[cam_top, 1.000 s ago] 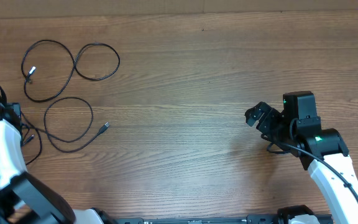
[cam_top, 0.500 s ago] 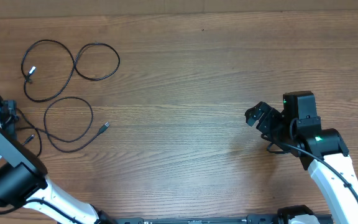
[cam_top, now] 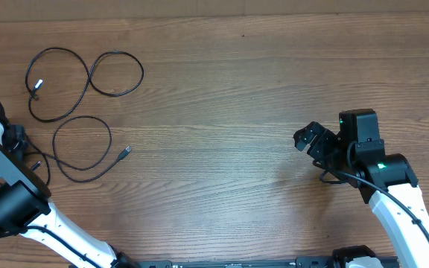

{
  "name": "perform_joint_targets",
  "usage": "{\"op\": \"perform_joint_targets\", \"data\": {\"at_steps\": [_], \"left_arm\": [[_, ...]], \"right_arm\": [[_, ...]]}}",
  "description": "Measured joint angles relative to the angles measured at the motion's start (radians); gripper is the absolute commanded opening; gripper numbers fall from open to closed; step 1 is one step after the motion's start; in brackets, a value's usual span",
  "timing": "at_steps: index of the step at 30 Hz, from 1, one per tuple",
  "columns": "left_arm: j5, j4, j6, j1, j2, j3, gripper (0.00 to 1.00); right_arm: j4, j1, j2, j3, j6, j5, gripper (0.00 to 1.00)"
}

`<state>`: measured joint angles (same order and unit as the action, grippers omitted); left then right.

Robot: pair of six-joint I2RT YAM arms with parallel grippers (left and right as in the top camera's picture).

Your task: Untangle cables

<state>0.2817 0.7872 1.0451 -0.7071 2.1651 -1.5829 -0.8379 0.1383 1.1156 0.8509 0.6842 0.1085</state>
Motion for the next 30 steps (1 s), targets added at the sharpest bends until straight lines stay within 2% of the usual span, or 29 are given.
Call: {"op": "perform_joint_targets", "data": {"at_steps": [3, 9, 11, 13, 18, 23, 30], "left_arm": [[0.0, -0.002, 0.0, -0.001, 0.003, 0.0, 0.55], [0.015, 0.01, 0.001, -0.001, 0.025, -0.003, 0.38], [0.024, 0.025, 0.002, 0.0, 0.026, -0.003, 0.26], [0.034, 0.035, 0.003, 0.0, 0.026, -0.003, 0.05], [0.05, 0.053, -0.01, -0.001, 0.028, -0.003, 0.04], [0.051, 0.101, -0.08, -0.001, 0.028, -0.024, 0.04], [-0.016, 0.218, -0.187, 0.0, 0.012, -0.218, 0.04]], "right_arm": [[0.0, 0.0, 0.0, 0.0, 0.0, 0.0, 1.0], [0.0, 0.0, 0.0, 0.0, 0.0, 0.0, 1.0], [0.001, 0.0, 0.0, 0.0, 0.0, 0.0, 1.0], [0.0, 0.0, 0.0, 0.0, 0.0, 0.0, 1.0], [0.0, 0.0, 0.0, 0.0, 0.0, 0.0, 1.0], [0.0, 0.0, 0.0, 0.0, 0.0, 0.0, 1.0], [0.0, 0.0, 0.0, 0.0, 0.0, 0.0, 1.0]]}}
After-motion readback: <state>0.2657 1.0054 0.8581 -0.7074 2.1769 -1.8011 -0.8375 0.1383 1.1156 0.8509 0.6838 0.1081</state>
